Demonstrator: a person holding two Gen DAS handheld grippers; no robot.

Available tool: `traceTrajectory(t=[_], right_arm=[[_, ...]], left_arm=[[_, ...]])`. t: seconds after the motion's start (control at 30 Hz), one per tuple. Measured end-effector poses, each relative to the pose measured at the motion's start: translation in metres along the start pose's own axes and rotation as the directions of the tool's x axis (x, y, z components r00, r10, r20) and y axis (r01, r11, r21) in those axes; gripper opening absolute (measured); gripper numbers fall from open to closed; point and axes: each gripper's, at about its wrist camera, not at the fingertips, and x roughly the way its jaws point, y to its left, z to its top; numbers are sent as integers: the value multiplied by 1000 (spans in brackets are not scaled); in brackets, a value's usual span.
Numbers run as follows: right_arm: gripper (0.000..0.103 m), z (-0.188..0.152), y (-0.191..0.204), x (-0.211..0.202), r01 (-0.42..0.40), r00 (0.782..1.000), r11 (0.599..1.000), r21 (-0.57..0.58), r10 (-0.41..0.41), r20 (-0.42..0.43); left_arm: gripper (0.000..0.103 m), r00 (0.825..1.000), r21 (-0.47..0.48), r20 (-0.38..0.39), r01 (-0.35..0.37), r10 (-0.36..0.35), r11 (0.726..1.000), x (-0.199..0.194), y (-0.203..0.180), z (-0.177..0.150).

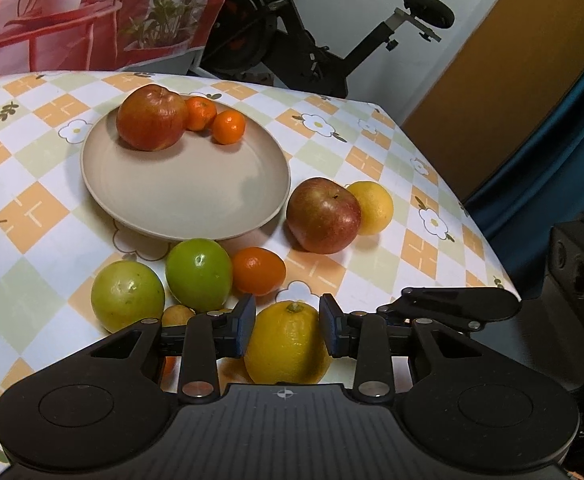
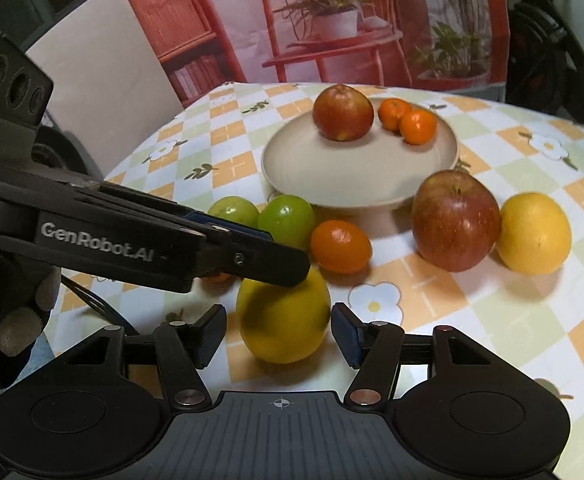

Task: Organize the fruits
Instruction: 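Close the left gripper on the yellow lemon in front of the plate, then lift the lemon with the left gripper and carry it over the plate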

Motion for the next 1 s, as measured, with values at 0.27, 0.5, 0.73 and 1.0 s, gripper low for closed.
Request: traceTrajectory(t=[0.27,0.5,0.73,1.0], right_arm=[[50,-5,-12,3,-36,999,997,62,36,-5],[49,-7,-14,2,-43,999,997,70,42,10],[51,-8,-13,6,-41,999,996,82,42,-14],[49,-3,-7,-3,-24,1000,999,43,23,20]], left_arm=[[41,1000,-29,18,13,-13,999,1,3,-4],[44,999,-70,45,34,-31,997,0,9,-10],[44,998,-73,38,61,-59,995,2,8,-14],[44,995,-59,78,66,-61,996,-7,6,-10]])
